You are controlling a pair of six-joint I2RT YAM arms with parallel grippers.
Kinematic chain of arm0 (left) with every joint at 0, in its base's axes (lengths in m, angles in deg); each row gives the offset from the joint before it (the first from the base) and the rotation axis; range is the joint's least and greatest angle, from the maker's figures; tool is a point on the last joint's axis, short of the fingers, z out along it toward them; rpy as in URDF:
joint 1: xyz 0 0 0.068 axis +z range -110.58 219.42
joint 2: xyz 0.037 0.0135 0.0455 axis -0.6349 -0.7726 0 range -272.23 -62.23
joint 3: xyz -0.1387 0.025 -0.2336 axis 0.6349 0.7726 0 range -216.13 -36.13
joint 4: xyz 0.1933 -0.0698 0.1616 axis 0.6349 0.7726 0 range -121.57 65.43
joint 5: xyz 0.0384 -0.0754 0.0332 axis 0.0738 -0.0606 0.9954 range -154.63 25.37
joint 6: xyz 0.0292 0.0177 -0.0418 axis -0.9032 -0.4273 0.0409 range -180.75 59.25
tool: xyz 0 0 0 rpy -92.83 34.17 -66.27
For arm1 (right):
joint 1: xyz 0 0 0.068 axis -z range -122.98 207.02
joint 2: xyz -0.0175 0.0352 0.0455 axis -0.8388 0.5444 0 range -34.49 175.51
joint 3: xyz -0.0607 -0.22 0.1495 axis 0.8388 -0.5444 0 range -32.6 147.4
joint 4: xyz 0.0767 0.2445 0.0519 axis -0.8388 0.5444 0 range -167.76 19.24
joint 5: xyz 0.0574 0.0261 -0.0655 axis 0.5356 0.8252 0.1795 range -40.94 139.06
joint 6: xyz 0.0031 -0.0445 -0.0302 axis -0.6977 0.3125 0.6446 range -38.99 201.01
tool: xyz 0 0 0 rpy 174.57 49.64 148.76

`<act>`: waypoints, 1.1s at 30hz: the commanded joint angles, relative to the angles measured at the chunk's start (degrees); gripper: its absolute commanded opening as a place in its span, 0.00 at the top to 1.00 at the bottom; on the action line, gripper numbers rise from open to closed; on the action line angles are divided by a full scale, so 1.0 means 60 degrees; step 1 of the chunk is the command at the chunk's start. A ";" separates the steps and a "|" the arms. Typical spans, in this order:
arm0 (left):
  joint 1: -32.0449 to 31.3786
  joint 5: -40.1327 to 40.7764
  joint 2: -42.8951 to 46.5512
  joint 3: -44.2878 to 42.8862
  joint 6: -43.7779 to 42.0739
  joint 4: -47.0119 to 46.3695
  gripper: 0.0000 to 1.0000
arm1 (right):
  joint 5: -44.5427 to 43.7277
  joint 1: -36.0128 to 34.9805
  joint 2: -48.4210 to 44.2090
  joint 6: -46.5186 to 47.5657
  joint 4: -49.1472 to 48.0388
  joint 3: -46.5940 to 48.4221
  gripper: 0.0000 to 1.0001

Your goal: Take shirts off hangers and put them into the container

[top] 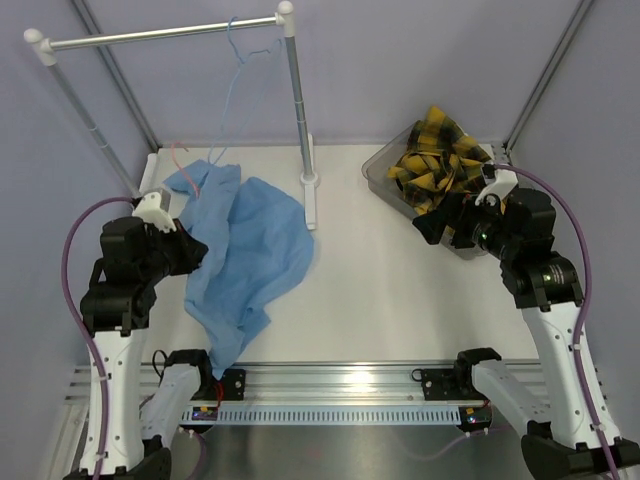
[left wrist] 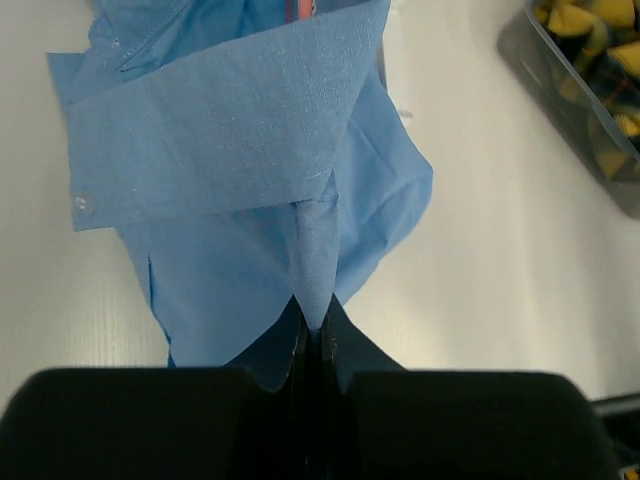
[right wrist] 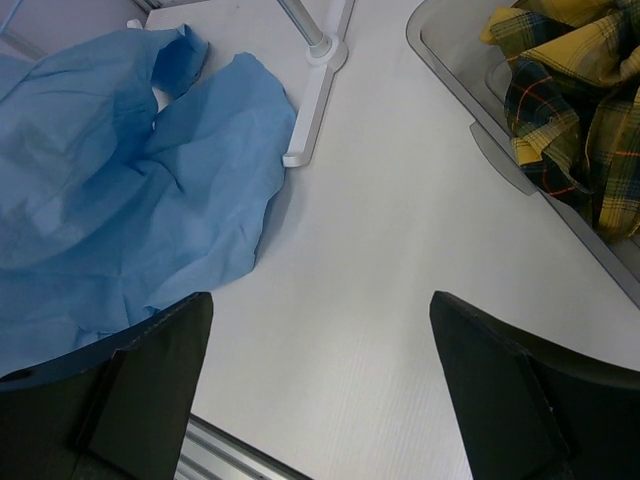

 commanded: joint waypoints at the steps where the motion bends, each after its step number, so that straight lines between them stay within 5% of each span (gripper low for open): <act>1: -0.0353 -0.1868 0.0378 0.0333 -0.0826 -0.0618 1.00 | -0.0332 -0.0265 0.0490 0.0409 0.0099 0.0740 0.01; 14: -0.2887 -0.3293 0.0249 -0.0016 -0.1252 -0.0632 1.00 | 0.0942 -0.1463 0.1165 0.1404 -0.0836 0.1708 0.01; 33: -0.6666 -0.1052 -0.3561 -0.3635 -0.0871 -0.1379 1.00 | -0.0492 -0.4791 0.4136 0.1465 -0.1995 0.4768 0.08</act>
